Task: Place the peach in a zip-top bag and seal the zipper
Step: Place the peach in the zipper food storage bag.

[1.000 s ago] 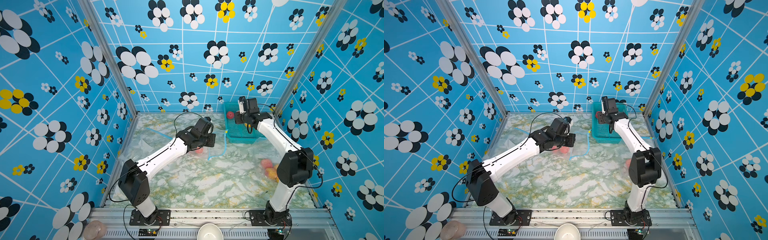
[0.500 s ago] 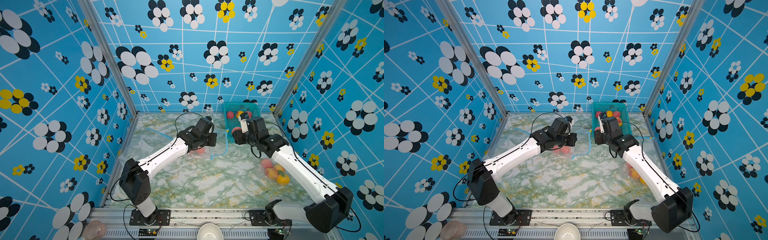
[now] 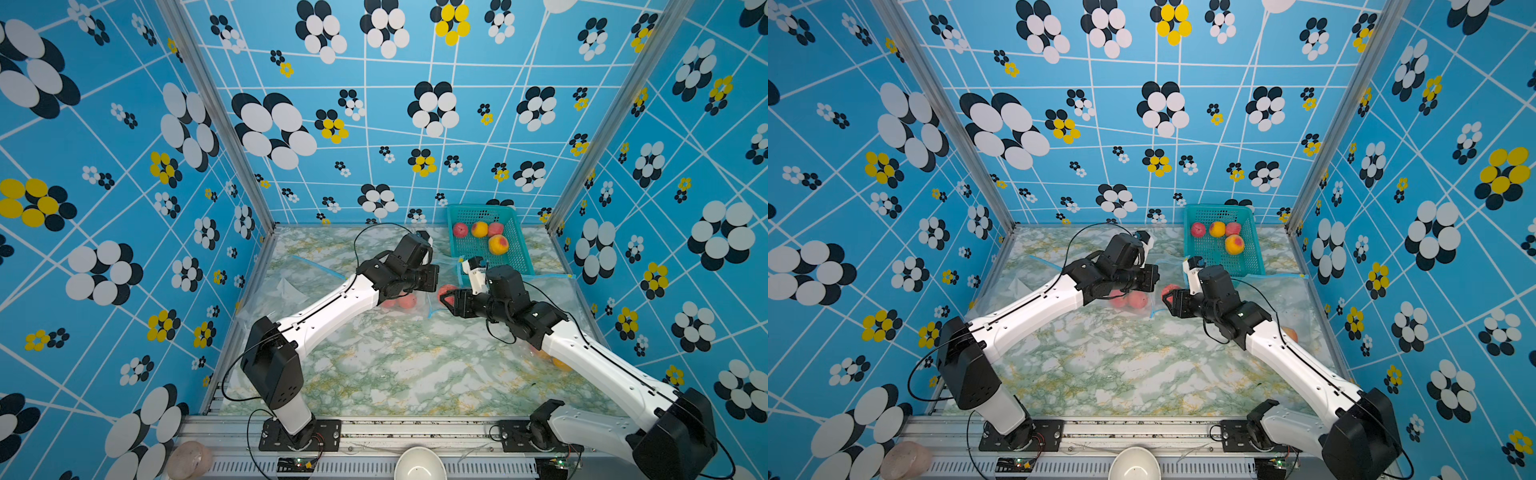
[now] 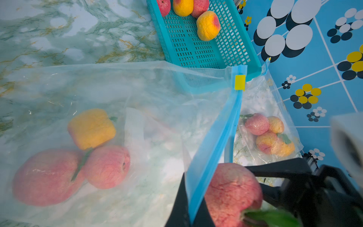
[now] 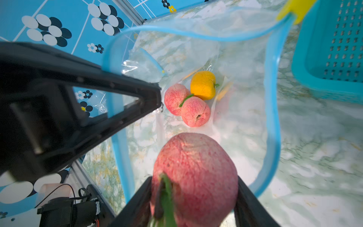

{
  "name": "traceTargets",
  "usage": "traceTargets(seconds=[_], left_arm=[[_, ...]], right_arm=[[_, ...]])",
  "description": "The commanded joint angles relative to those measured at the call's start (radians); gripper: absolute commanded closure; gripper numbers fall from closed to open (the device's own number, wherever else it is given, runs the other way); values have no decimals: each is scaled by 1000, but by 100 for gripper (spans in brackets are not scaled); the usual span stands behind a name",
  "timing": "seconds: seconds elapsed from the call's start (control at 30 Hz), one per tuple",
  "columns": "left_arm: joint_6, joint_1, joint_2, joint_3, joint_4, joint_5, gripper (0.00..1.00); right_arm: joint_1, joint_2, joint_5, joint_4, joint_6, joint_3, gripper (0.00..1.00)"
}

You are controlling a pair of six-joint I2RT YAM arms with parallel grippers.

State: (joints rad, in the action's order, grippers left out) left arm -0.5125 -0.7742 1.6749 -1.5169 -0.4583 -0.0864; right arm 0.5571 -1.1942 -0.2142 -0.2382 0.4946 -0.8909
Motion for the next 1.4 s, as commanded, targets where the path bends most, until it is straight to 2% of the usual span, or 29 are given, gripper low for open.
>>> traceTargets(seconds=[0.0,0.3,0.47,0.67,0.83,1.0,1.07,1.2,1.3,1.37], left_arm=[[17,-18,-24,-30,-14,-13,100],[21,-29,-71,-10,-32,11,100],[19,-29,-78,-6,-34,25,100],[14,-28,-73,0,-26,29,100],[14,-29,-73,3,-28,42,100],[12,-29,-64,1,-22,33,100],[11,-30,-64,-2,-20,32,100],[12,-28,-64,-6,-23,31,100],[12,-32,-70,-6,-25,31,100],[15,-34,-73,-6,-25,29,100]], right_arm=[[7,-55,-40,146,95,8,39],[6,-136,53,99,73,-22,32],[4,-104,105,-8,37,-61,27],[-8,-39,138,-141,-6,-117,27],[-74,48,139,-252,1,-118,34],[-138,95,129,-279,-5,-75,40],[-145,86,114,-260,-13,-62,43],[-141,22,-5,-172,-7,-50,49],[-133,-13,-5,-126,-1,-50,56],[-132,-25,-7,-94,4,-53,64]])
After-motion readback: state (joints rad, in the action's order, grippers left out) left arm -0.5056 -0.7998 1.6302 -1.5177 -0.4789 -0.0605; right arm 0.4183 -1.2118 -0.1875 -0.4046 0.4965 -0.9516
